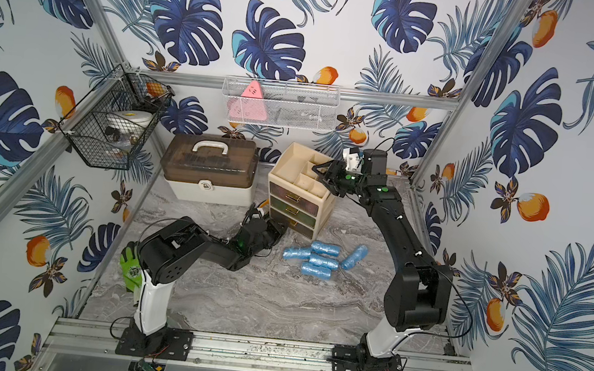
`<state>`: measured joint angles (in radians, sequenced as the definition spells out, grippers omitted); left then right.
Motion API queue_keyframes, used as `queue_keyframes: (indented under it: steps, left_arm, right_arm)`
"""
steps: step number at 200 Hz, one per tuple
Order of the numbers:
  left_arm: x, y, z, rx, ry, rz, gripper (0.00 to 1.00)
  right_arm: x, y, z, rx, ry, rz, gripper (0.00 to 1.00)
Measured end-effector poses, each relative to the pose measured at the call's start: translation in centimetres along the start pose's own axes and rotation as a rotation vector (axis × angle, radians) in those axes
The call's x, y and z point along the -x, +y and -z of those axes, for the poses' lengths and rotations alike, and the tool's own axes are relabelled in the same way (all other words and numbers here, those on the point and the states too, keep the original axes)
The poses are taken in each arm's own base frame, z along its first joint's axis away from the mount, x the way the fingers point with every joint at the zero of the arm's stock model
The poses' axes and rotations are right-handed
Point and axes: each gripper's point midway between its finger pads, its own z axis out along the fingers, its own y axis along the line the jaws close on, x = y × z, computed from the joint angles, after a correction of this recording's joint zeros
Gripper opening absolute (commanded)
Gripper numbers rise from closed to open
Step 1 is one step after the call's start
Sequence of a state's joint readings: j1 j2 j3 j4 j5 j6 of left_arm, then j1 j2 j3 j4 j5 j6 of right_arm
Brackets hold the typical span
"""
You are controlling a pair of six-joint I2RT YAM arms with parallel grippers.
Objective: Sort the rolls of trash bags by color and place them into the drawer
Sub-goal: Open the drawer in the storage box.
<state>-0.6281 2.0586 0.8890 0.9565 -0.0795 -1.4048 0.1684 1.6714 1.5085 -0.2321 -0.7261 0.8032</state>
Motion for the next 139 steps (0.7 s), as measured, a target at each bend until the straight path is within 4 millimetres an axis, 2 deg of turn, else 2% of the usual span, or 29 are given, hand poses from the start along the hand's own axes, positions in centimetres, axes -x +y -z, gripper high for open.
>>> queue_keyframes:
  steps: [139]
  left_arm:
    - [0.8, 0.2, -1.1, -0.108, -0.048, 0.081, 0.31]
  right_arm:
    - [0.0, -0.1, 0.0, -0.002, 0.005, -0.020, 0.56]
